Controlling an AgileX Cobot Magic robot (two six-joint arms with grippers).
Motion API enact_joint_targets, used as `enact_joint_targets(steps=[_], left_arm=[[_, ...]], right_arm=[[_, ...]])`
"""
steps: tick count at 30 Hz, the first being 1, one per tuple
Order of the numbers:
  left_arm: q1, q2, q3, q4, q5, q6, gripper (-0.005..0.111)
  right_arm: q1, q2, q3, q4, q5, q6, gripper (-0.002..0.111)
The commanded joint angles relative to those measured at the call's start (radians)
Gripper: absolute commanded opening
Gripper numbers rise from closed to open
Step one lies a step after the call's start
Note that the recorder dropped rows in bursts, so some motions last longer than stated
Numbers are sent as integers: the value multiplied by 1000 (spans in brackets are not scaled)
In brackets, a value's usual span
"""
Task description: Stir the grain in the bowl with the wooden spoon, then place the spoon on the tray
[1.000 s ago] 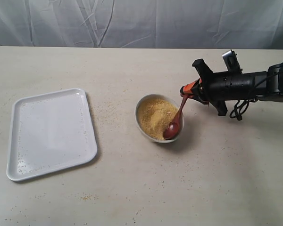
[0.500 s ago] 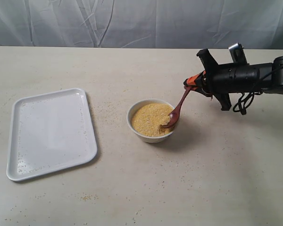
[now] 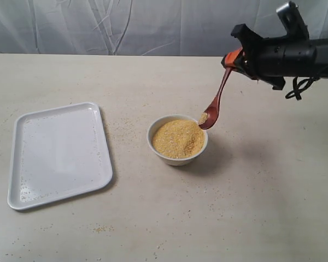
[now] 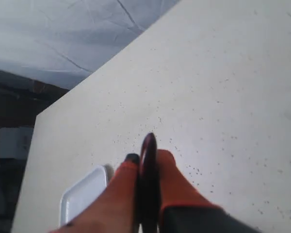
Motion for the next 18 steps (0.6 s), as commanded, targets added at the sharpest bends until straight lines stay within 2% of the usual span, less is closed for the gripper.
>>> enact_joint_targets(steps=[1, 4, 9, 14, 18], left_arm=[[4, -5, 5, 1, -14, -2, 0], [4, -5, 5, 1, -14, -2, 0], [4, -5, 5, 1, -14, -2, 0], [4, -5, 5, 1, -14, -2, 0], [4, -5, 5, 1, -14, -2, 0]], right_arm=[[90, -87, -18, -5, -58, -262, -1], [150, -117, -58, -5, -75, -369, -1], [305, -119, -76, -5, -168, -604, -1], [327, -112, -76, -5, -212, -650, -1], [327, -36, -83, -5, -130, -684, -1]])
